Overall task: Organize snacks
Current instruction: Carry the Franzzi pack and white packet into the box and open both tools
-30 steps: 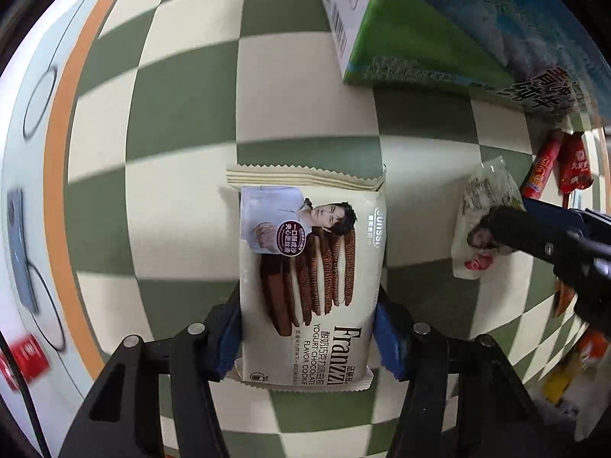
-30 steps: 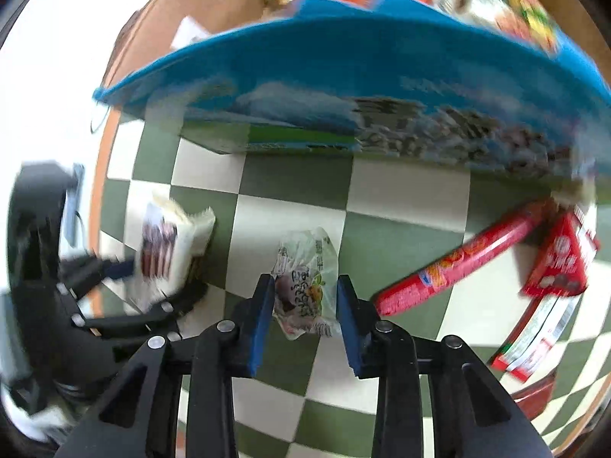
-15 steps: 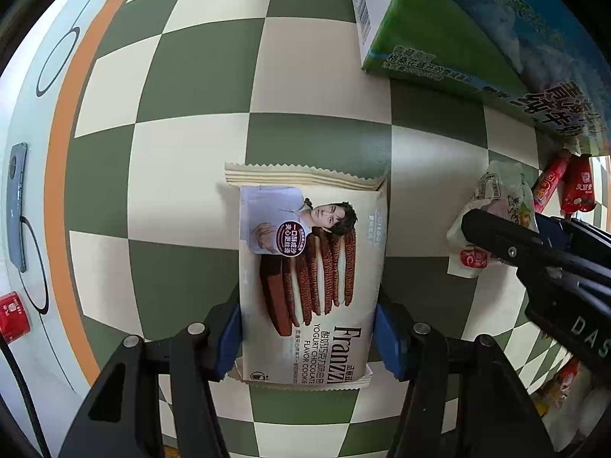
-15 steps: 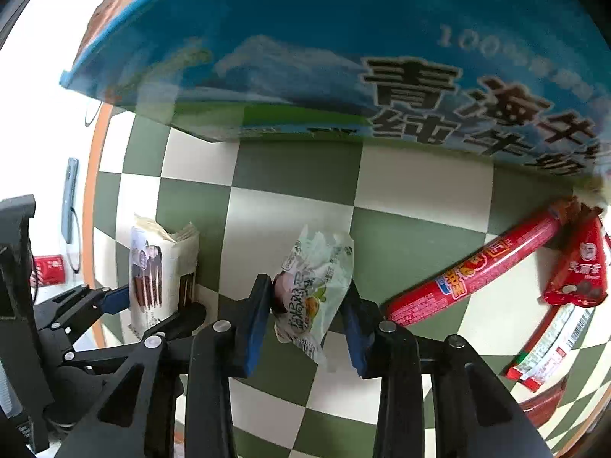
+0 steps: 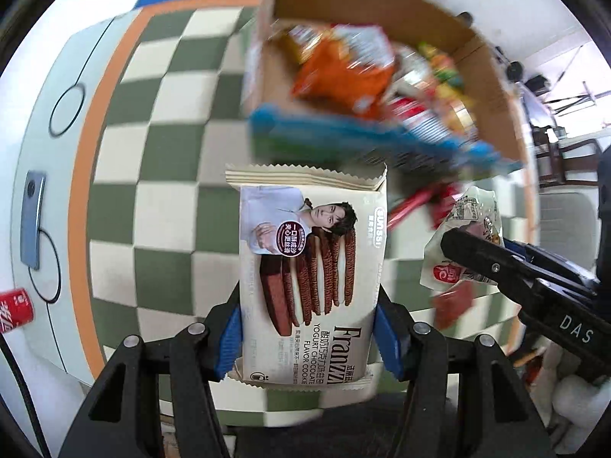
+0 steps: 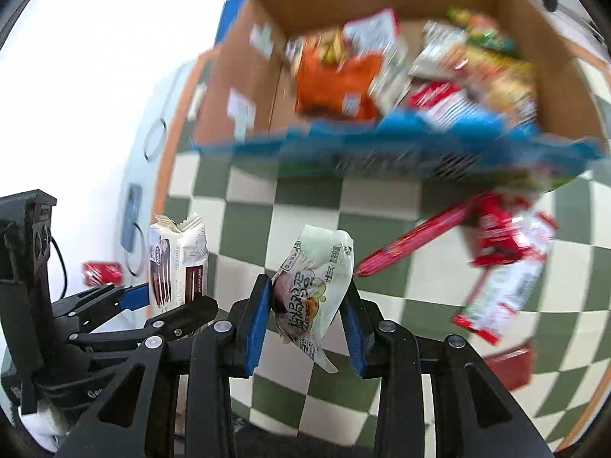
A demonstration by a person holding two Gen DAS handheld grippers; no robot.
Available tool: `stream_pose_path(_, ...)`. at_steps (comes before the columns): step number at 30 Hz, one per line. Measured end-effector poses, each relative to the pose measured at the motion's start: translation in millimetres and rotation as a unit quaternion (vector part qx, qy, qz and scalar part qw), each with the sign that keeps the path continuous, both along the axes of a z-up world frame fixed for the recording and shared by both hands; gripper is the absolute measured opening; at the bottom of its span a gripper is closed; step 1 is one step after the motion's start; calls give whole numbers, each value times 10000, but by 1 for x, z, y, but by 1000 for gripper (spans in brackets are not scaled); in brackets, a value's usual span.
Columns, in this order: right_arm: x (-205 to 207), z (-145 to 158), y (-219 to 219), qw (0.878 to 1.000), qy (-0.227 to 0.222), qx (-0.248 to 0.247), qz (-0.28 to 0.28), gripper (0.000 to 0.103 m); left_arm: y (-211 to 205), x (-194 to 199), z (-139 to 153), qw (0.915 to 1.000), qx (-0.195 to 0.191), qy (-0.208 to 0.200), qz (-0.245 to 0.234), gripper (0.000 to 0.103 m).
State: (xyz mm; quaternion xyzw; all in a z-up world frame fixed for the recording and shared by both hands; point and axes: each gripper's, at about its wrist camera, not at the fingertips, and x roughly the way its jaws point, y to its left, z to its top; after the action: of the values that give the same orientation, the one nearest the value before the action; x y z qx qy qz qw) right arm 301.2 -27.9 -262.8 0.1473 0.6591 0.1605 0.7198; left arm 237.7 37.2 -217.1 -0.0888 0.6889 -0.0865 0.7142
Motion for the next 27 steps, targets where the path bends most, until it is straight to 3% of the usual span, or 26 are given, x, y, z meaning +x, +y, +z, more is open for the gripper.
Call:
stream_pose_path(2, 7, 23, -17, 9998, -92, 94, -136, 38, -3, 24, 18, 9999, -118, -76, -58, 57)
stream_pose_path(6, 38, 71, -64, 9987, -377, 130, -328, 38, -21, 63, 33, 9994, 2, -282, -200, 57)
stream_pose_path(9, 61, 82, -74, 9980, -552, -3, -315, 38, -28, 98, 30, 9997, -66, -113, -192, 57)
stream_pose_path(12, 92, 76, -77, 9982, -488, -37, -352, 38, -30, 133, 11, 9996, -145, 234, -58, 57)
stream_pose_path(17, 122, 56, -73, 9989, -311, -180, -290, 38, -28, 168, -8, 9983, 34, 571, 67, 57)
stream_pose_path(27, 151, 13, -68, 9991, 99, -371, -191, 38, -35, 178, -31, 9957, 251, 880, -103, 58)
